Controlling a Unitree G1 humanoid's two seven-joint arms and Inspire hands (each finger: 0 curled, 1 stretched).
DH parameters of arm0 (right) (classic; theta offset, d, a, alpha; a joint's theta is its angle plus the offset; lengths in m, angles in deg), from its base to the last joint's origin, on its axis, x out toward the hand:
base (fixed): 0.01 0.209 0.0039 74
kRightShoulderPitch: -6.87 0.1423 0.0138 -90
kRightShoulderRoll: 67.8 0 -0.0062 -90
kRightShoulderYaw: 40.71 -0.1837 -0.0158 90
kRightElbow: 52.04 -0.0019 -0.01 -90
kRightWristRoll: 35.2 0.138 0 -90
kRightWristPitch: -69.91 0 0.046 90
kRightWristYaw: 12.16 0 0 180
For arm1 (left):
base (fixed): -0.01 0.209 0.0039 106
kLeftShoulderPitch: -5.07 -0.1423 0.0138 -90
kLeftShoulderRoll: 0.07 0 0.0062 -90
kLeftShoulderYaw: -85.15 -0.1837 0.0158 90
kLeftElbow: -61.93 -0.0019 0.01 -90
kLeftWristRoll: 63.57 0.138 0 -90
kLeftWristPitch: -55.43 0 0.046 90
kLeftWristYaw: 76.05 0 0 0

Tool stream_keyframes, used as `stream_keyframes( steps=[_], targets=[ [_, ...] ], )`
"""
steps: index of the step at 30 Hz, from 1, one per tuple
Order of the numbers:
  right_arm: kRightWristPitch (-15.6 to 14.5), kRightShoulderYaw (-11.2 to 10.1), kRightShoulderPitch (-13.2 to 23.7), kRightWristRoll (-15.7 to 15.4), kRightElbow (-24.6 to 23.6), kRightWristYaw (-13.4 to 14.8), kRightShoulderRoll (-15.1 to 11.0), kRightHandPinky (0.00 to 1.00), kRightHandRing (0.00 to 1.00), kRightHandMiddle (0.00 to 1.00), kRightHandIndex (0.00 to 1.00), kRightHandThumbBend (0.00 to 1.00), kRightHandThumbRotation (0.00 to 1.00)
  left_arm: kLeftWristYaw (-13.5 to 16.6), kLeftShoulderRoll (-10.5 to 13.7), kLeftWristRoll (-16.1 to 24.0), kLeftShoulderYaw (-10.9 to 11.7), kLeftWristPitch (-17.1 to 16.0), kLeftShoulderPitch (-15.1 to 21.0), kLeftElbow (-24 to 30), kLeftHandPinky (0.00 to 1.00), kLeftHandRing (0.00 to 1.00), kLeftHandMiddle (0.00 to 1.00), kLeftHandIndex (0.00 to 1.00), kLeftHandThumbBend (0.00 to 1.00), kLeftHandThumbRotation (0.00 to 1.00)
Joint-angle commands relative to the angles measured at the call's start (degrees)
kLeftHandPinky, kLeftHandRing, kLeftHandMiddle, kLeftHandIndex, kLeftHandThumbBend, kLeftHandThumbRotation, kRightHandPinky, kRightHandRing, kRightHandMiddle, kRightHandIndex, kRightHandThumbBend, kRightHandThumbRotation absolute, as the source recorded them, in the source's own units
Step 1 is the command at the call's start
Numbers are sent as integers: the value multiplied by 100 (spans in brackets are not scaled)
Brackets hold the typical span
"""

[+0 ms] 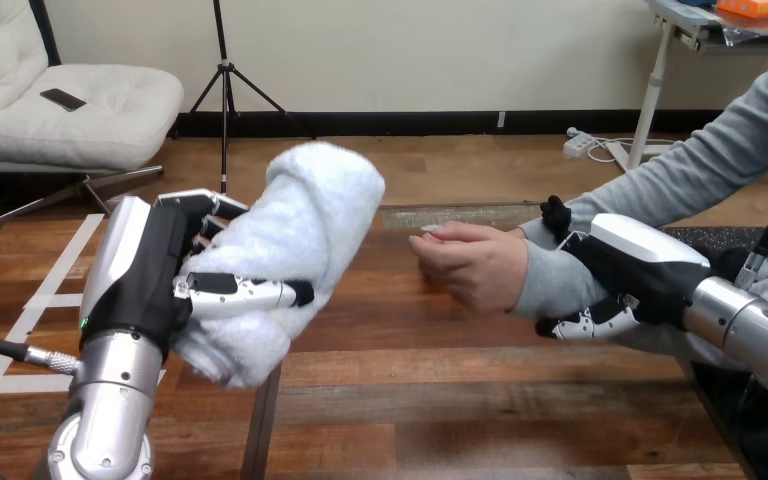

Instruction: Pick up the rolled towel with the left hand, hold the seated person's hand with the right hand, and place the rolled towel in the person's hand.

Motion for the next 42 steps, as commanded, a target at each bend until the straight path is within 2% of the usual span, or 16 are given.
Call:
stream_keyframes(
  steps=[1,8,15,21,24,29,35,42],
  targets=[
    [73,-273,406,202,-283,-6,-102,12,16,22,23,43,6,428,-198,-270,226,-808,481,-437,26,33,39,43,64,0],
    [75,-308,393,261,-285,-80,-80,12,16,22,23,43,6,809,-334,-590,300,-1769,663,-1207,26,33,40,43,61,0],
    [52,-323,370,234,-318,-89,-73,13,17,23,24,43,6,1250,-368,-540,274,-2718,897,-2029,27,34,40,44,59,0],
    [79,-325,359,239,-322,-103,-72,12,16,23,24,43,6,1493,-426,-518,247,-3226,1065,-2556,27,34,40,44,57,0],
    [98,-321,359,235,-319,-106,-75,12,16,22,24,43,8,1557,-436,-510,229,-3372,1126,-2738,27,34,40,44,56,0],
    [115,-329,350,249,-319,-121,-79,13,17,22,23,46,17,1610,-450,-499,205,-3515,1182,-2901,28,34,40,44,56,0],
    [137,-345,339,284,-319,-153,-77,14,18,23,23,53,28,1663,-476,-440,178,-3551,1197,-2946,29,35,41,44,55,0],
    [117,-343,324,285,-323,-186,-79,16,19,24,24,59,37,1681,-479,-431,173,-3592,1201,-2978,29,36,41,44,55,0]
  ],
)
